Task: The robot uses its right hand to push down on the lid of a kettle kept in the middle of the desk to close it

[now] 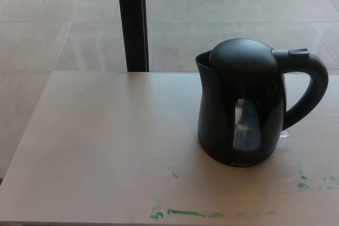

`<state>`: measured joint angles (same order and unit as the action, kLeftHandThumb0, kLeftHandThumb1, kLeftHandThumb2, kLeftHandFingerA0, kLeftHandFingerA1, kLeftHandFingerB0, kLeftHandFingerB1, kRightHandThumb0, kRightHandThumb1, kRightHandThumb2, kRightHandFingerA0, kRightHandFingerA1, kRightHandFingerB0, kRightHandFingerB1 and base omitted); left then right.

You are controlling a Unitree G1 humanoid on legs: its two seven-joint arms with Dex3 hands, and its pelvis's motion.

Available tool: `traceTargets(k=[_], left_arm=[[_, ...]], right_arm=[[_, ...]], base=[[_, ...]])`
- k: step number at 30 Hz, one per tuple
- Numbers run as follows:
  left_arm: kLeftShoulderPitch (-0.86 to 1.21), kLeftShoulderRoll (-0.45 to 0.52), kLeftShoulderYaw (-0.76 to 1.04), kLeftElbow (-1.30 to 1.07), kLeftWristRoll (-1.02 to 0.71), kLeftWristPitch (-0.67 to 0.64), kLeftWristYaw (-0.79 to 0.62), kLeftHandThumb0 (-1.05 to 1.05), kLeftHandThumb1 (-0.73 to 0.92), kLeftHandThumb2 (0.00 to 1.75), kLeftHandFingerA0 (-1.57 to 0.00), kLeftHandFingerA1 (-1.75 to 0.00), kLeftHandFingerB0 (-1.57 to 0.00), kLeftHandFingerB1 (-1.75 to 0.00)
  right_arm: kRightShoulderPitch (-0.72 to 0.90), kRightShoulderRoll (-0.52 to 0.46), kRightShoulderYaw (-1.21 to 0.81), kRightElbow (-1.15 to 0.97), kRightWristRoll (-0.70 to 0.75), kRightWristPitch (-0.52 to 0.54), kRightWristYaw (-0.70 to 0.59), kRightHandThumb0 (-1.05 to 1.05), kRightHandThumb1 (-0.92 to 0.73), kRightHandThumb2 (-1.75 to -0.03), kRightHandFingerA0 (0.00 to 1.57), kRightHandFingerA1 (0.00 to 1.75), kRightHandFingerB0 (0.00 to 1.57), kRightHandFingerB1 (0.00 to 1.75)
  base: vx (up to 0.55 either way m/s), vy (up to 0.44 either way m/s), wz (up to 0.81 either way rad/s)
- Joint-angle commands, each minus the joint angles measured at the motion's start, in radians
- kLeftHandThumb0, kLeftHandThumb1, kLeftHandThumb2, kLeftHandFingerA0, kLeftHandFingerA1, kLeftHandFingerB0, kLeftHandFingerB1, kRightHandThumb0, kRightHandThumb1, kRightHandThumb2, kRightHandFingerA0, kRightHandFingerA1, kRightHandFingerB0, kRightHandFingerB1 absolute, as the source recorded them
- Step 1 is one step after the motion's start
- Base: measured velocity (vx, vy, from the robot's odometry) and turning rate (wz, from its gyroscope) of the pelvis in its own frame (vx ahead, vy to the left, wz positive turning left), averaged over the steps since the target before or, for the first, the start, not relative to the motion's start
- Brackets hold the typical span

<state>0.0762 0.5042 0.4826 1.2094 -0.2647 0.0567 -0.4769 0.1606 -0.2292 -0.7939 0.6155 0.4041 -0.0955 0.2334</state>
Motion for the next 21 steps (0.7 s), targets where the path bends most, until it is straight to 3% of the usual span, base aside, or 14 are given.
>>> traceTargets(k=[1, 2, 3, 4, 5, 6, 7, 8, 9, 12, 13, 16, 17, 21], left_arm=[[-0.004, 0.008, 0.007, -0.001, -0.017, 0.037, 0.016, -0.76, 0.54, 0.88, -0.55, -0.65, -0.28, -0.46], [-0.006, 0.008, 0.005, -0.002, -0.014, 0.034, 0.019, -0.75, 0.55, 0.89, -0.53, -0.64, -0.28, -0.46], [-0.003, 0.007, 0.004, -0.005, -0.014, 0.029, 0.013, -0.75, 0.55, 0.89, -0.53, -0.64, -0.28, -0.46], [-0.008, 0.010, -0.006, -0.004, -0.002, 0.026, 0.015, -0.68, 0.65, 0.60, -0.57, -0.56, -0.31, -0.33], [-0.007, 0.011, -0.009, -0.007, -0.001, 0.024, 0.012, -0.67, 0.66, 0.60, -0.54, -0.55, -0.31, -0.33], [-0.009, 0.011, -0.007, -0.005, -0.005, 0.030, 0.012, -0.75, 0.54, 0.89, -0.48, -0.61, -0.25, -0.45], [-0.010, 0.011, -0.006, -0.003, -0.007, 0.033, 0.012, -0.75, 0.54, 0.89, -0.48, -0.61, -0.25, -0.45], [-0.013, 0.011, -0.003, 0.003, -0.009, 0.036, 0.014, -0.68, 0.64, 0.60, -0.55, -0.51, -0.31, -0.33], [-0.011, 0.011, -0.005, 0.001, -0.007, 0.032, 0.014, -0.75, 0.54, 0.89, -0.51, -0.62, -0.25, -0.46], [-0.006, 0.010, -0.018, -0.009, 0.006, 0.016, 0.016, -0.72, 0.54, 0.91, -0.50, -0.62, -0.25, -0.47], [-0.005, 0.010, -0.018, -0.010, 0.003, 0.019, 0.015, -0.73, 0.54, 0.90, -0.50, -0.61, -0.26, -0.46], [-0.007, 0.010, -0.022, 0.000, 0.007, 0.006, 0.019, -0.77, 0.56, 0.90, -0.51, -0.61, -0.27, -0.46], [-0.006, 0.010, -0.021, 0.005, 0.005, 0.007, 0.015, -0.68, 0.67, 0.61, -0.56, -0.51, -0.31, -0.33], [-0.010, 0.008, -0.003, 0.010, -0.014, 0.025, 0.015, -0.68, 0.65, 0.60, -0.55, -0.53, -0.33, -0.33]], right_arm=[[0.020, -0.015, 0.010, -0.026, 0.021, -0.012, -0.010, -0.81, -0.74, -1.09, 0.16, 0.47, 0.05, 0.35], [0.023, -0.014, 0.010, -0.030, 0.025, -0.009, -0.008, -0.80, -0.91, -0.71, 0.23, 0.35, 0.10, 0.24], [0.023, -0.011, 0.009, -0.034, 0.029, -0.007, -0.013, -0.80, -0.91, -0.71, 0.23, 0.35, 0.10, 0.24], [0.016, -0.011, 0.006, -0.023, 0.037, -0.010, -0.008, -0.81, -0.92, -0.70, 0.23, 0.34, 0.11, 0.25], [0.009, -0.012, 0.002, -0.014, 0.044, -0.009, -0.010, -0.80, -0.92, -0.69, 0.24, 0.35, 0.13, 0.25], [0.011, -0.017, 0.007, -0.015, 0.037, -0.006, -0.011, -0.80, -0.91, -0.73, 0.23, 0.35, 0.09, 0.24], [0.012, -0.019, 0.012, -0.017, 0.034, -0.005, -0.012, -0.80, -0.91, -0.73, 0.23, 0.35, 0.09, 0.24], [0.006, -0.022, 0.011, -0.003, 0.034, -0.012, -0.012, -0.81, -0.91, -0.72, 0.23, 0.34, 0.10, 0.24], [0.005, -0.024, 0.012, 0.004, 0.034, -0.016, -0.010, -0.81, -0.91, -0.71, 0.23, 0.34, 0.10, 0.24], [0.017, -0.028, 0.025, -0.007, 0.023, -0.018, -0.011, -0.82, -0.92, -0.72, 0.23, 0.34, 0.11, 0.25], [0.011, -0.025, 0.021, 0.001, 0.033, -0.023, -0.014, -0.80, -0.73, -1.08, 0.17, 0.47, 0.07, 0.38], [0.010, -0.029, 0.026, 0.008, 0.028, -0.024, -0.021, -0.80, -0.73, -1.09, 0.18, 0.47, 0.06, 0.38], [0.014, -0.031, 0.028, 0.001, 0.030, -0.017, -0.019, -0.81, -0.92, -0.71, 0.25, 0.34, 0.12, 0.25], [0.020, -0.024, 0.029, -0.016, 0.041, -0.013, -0.022, -0.82, -0.92, -0.69, 0.26, 0.35, 0.14, 0.27]], base=[[0.00, 0.000, 0.00], [0.00, 0.000, 0.00], [0.00, 0.000, 0.00], [0.00, 0.000, 0.00], [0.00, 0.000, 0.00], [0.00, 0.000, 0.00], [0.00, 0.000, 0.00], [0.00, 0.000, 0.00], [0.00, 0.000, 0.00], [0.00, 0.000, 0.00], [0.00, 0.000, 0.00], [0.00, 0.000, 0.00], [0.00, 0.000, 0.00], [0.00, 0.000, 0.00]])
